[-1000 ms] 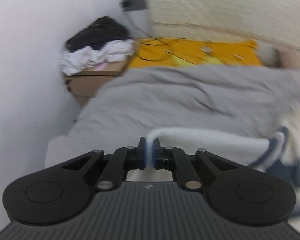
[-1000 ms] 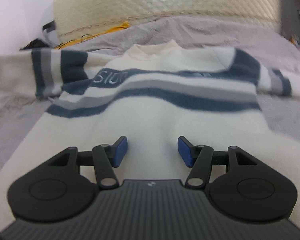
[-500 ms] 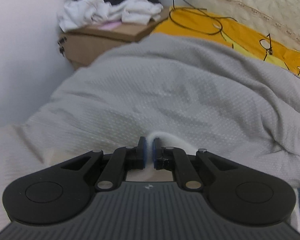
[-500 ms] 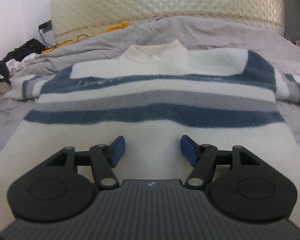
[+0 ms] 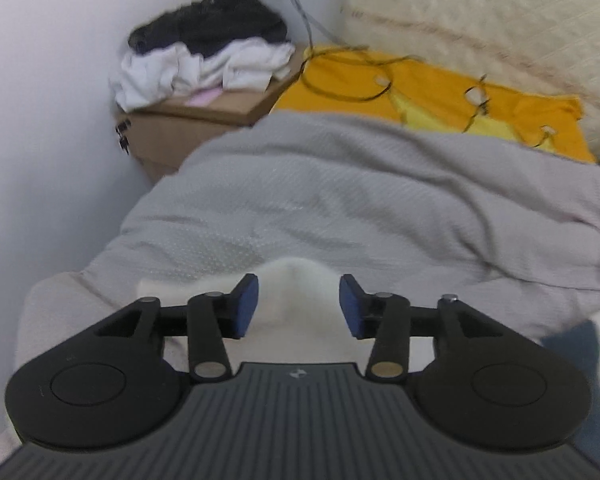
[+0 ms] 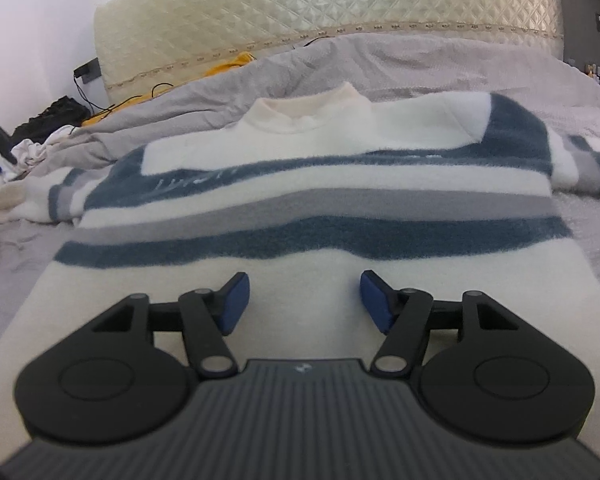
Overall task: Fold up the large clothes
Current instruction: 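Grasp the other sleeve cuff with the left gripper and pull it outward, then lower the sleeve onto the bed and open the left gripper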
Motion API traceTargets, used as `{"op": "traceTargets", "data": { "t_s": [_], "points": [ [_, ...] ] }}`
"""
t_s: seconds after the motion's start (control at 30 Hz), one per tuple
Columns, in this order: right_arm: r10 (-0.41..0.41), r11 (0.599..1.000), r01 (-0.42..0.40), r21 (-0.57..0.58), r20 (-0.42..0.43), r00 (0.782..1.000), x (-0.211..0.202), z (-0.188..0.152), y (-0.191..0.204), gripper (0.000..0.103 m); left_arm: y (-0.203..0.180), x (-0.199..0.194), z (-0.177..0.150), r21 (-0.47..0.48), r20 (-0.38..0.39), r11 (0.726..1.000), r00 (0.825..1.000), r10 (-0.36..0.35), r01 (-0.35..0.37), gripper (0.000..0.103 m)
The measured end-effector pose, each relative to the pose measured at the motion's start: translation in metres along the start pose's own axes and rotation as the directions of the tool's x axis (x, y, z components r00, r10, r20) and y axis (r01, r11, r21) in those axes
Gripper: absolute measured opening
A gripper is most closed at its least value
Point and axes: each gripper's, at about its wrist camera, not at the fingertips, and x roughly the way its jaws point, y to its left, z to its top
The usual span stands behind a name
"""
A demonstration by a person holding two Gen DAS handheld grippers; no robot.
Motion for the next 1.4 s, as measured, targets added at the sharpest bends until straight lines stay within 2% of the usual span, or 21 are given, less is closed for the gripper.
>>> {"op": "traceTargets", "data": {
  "t_s": [0.13,0.37,0.5,0.63,0.73,0.8,0.87,0.97,1.07,1.13,1.23,1.33,1.4],
  "points": [
    [0.013,0.999,-0.014,0.029,0.028,1.000,-0.017,0.006,-0.007,0.064,-0.023,-0.069,-0.020,-0.032,0.058,0.997,0.996,-0.069,0.071,0.051],
    [0.008,0.999,-0.013,0.052,0.088,0.996,-0.054,0.014,-0.025,0.064,-0.087,-0.182,-0.103,0.062,0.132,0.988,0.980,-0.150,0.143,0.051],
    [0.028,0.996,-0.041,0.082,0.155,0.988,-0.088,0.020,-0.035,0.064,-0.115,-0.235,-0.151,0.087,0.161,0.977,0.965,-0.208,0.196,0.051],
    [0.060,0.994,-0.079,0.080,0.222,0.973,-0.128,0.025,-0.044,0.064,-0.145,-0.289,-0.190,0.090,0.187,0.961,0.943,-0.275,0.263,0.051],
    [0.047,0.997,-0.058,0.048,0.215,0.976,-0.153,0.030,-0.048,0.064,-0.173,-0.329,-0.216,0.145,0.197,0.939,0.921,-0.336,0.312,0.051],
    [0.035,0.998,-0.046,0.038,0.247,0.968,-0.171,0.031,-0.056,0.064,-0.189,-0.353,-0.233,0.182,0.215,0.925,0.904,-0.369,0.335,0.051],
    [0.015,0.999,-0.027,0.041,0.258,0.966,-0.184,0.034,-0.064,0.065,-0.206,-0.374,-0.255,0.211,0.197,0.904,0.889,-0.413,0.373,0.051],
    [0.014,0.999,-0.026,0.039,0.277,0.961,-0.198,0.037,-0.073,0.065,-0.226,-0.401,-0.288,0.269,0.192,0.872,0.865,-0.464,0.408,0.051],
    [0.022,0.999,-0.033,0.034,0.276,0.961,-0.208,0.038,-0.077,0.065,-0.238,-0.417,-0.325,0.283,0.174,0.852,0.850,-0.497,0.440,0.051],
    [0.019,0.999,-0.027,0.028,0.270,0.963,-0.213,0.036,-0.079,0.065,-0.245,-0.422,-0.349,0.292,0.136,0.837,0.846,-0.516,0.463,0.051],
    [0.020,0.999,-0.026,0.020,0.254,0.967,-0.222,0.027,-0.085,0.065,-0.248,-0.425,-0.381,0.329,0.128,0.823,0.841,-0.525,0.464,0.051],
    [0.008,1.000,-0.012,0.017,0.245,0.970,-0.229,0.019,-0.088,0.065,-0.243,-0.419,-0.400,0.303,0.108,0.806,0.822,-0.559,0.509,0.051],
    [-0.004,1.000,0.001,0.015,0.239,0.971,-0.233,0.015,-0.087,0.065,-0.240,-0.410,-0.408,0.291,0.115,0.804,0.816,-0.567,0.518,0.051]
  ]
}}
